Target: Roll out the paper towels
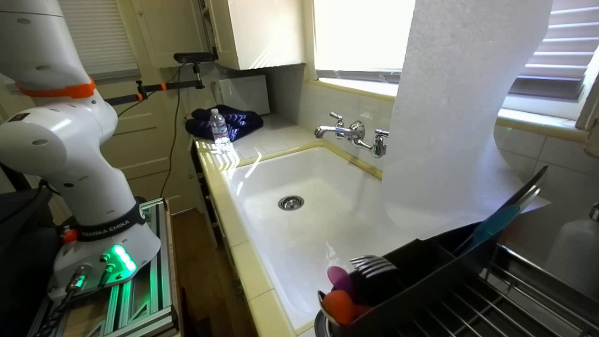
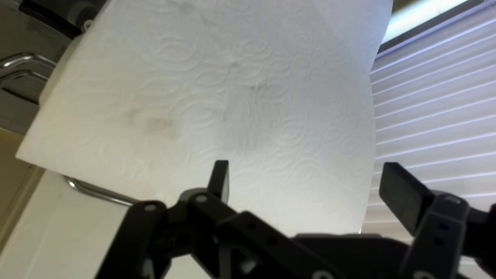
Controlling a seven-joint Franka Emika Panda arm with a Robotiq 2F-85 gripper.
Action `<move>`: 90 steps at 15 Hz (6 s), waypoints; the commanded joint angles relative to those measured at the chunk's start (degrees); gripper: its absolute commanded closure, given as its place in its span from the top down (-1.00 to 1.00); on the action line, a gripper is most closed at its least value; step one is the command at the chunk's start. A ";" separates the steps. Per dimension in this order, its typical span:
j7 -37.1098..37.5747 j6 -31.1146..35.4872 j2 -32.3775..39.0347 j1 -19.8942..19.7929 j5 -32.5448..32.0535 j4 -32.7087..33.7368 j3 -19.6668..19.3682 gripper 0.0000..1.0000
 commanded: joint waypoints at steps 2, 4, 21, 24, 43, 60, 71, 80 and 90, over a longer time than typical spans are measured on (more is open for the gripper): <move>2.70 4.70 1.11 -2.00 0.97 2.33 -2.01 1.00; 3.82 6.94 2.16 -3.11 1.76 3.25 -3.18 1.00; 3.26 10.14 4.63 -4.80 5.13 1.38 -3.78 1.00; 2.07 9.21 4.41 -4.39 5.00 0.64 -3.22 1.00; -2.32 6.34 3.23 -3.52 3.93 -2.14 -0.89 1.00; -4.83 5.53 0.93 -2.20 6.26 -9.39 3.18 1.00; -7.28 -2.68 -4.79 -1.26 9.26 -10.11 5.58 1.00; -13.62 -21.59 -10.39 -0.41 17.18 -10.74 6.28 1.00; -20.77 -30.18 -12.48 1.84 23.88 -11.05 4.41 1.00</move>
